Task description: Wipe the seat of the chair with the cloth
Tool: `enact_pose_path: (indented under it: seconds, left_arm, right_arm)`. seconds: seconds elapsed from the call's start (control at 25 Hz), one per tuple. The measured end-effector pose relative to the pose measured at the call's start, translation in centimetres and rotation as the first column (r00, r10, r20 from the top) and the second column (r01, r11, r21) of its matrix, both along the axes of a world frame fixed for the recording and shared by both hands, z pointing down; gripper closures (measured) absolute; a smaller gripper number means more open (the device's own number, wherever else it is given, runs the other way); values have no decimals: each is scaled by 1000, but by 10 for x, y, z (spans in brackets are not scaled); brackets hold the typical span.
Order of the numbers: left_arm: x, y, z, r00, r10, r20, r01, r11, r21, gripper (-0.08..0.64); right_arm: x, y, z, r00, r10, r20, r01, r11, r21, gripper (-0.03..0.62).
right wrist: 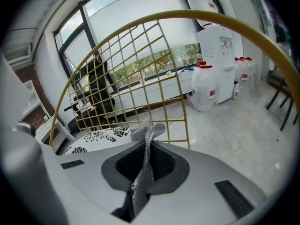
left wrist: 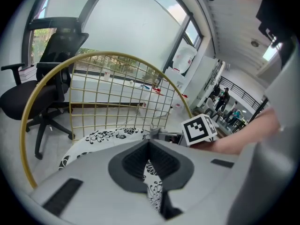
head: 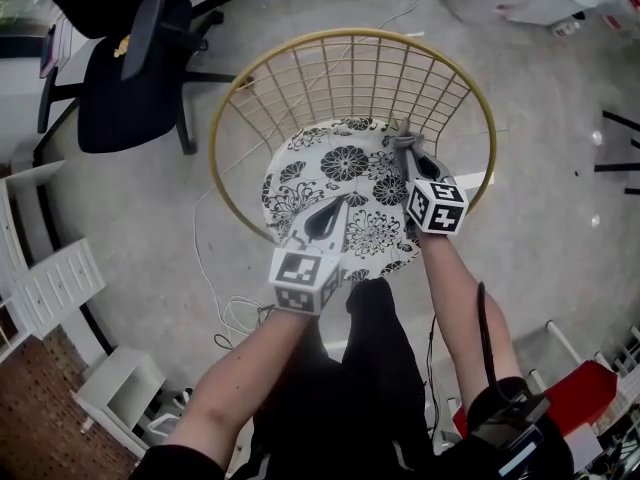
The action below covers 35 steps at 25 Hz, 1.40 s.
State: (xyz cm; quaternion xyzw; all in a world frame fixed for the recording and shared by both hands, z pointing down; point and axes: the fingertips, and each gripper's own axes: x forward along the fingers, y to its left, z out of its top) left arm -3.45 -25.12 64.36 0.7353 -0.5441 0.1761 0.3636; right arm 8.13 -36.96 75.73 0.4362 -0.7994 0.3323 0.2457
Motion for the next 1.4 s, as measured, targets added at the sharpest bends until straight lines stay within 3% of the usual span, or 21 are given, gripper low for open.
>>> enact_pose_path:
  seconds: [0.28,0.48,0.6,0.72,0.92,1.12,1.24,1.4]
  left_arm:
    - [17,12,-12,1000,-17,-8,17,1000,-9,552]
    - [4,18,-39,999,-25,35,24,1000,11,552]
    - [-19,33,-55,997,-66,35,66,998,0,552]
    - [-42,50,-39,994,-102,44,103,994,-19,552]
    - [-87,86,-31,986,-152,73,155,987,-39,552]
    - [-120,111,-26,978,-188,90,192,981,-39,552]
    - [-135,125,-24,973,-212,96,217,975,-45,552]
    - [-144,139,-22,968,-228,104,233,972,-41,552]
  right_arm:
    - [33,8,-15,1000,20,-17,-20,1000,14,571]
    - [21,13,-54,1000,0,11,0,999,43,571]
    - [-14,33,-81,998,-56,43,54,997,49,571]
    - [-60,55,-73,988,-123,92,119,992,50,571]
    - [-145,98,-71,957,-225,182,222,974,34,571]
    - [-212,131,-62,925,-310,219,313,949,19,571]
    - [-240,148,-50,910,-349,224,359,933,-5,571]
    - [-254,158,-29,914,-343,218,360,932,-44,571]
